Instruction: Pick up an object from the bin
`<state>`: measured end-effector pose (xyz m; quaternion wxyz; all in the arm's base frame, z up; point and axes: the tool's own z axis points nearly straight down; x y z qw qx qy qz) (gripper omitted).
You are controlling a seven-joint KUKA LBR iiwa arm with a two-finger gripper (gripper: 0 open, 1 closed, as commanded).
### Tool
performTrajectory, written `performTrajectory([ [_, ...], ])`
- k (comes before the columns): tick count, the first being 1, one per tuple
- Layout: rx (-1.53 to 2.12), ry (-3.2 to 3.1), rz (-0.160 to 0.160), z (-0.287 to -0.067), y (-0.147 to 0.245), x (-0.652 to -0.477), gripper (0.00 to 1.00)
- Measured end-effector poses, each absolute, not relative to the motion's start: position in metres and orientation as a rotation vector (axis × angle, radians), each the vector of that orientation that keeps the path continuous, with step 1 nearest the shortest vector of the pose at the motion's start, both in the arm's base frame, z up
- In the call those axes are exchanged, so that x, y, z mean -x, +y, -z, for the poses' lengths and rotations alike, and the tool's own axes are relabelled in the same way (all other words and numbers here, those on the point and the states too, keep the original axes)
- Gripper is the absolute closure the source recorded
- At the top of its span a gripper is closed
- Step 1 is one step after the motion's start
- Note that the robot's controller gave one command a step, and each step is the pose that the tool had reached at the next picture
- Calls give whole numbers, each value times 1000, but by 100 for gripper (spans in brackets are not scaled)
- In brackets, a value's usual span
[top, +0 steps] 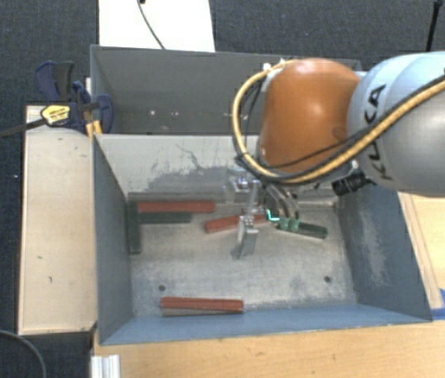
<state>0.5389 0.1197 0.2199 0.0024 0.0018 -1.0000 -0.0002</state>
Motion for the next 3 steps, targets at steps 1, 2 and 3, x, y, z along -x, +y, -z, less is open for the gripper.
performTrajectory([
  [1,54,-3136,-4,-128,69,-574,0],
  [2,-15,-3138,-4,-67,14,-587,0],
  [3,-16,-3144,2,-71,19,-588,100],
])
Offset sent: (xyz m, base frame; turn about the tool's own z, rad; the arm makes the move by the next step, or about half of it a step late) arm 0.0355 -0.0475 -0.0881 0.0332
